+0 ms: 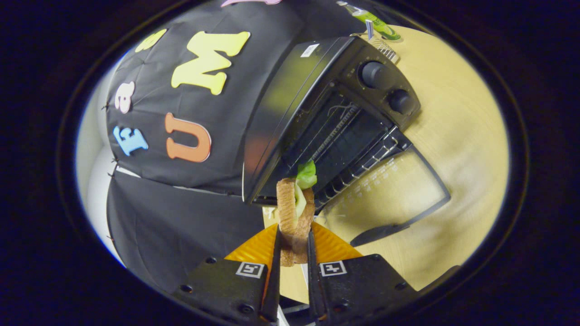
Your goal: Open the toaster oven, put the food inside, and close the toaster oven door.
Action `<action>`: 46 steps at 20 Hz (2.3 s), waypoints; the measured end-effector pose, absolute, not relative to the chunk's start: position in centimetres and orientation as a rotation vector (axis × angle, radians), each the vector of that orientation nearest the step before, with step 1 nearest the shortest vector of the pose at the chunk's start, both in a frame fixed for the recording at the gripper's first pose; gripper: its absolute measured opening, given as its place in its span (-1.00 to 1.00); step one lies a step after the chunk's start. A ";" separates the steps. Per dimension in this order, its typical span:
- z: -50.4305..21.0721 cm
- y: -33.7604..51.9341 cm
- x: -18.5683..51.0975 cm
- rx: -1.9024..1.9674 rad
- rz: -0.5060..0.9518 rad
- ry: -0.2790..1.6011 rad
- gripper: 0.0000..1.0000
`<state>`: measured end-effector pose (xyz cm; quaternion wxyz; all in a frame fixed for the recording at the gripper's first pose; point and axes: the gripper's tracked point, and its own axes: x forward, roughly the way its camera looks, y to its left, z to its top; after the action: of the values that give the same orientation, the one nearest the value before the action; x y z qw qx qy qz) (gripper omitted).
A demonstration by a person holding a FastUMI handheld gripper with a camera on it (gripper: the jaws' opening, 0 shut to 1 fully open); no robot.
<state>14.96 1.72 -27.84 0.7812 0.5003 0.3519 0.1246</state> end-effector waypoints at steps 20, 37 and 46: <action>-33.5 1.4 26.9 1.246 0.105 0.510 -0.18; -33.7 1.5 22.6 0.797 0.099 0.669 0.64; -31.1 -1.4 15.9 0.446 0.097 0.666 0.65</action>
<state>15.94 -1.36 -31.11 0.9196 0.2168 0.3241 0.0473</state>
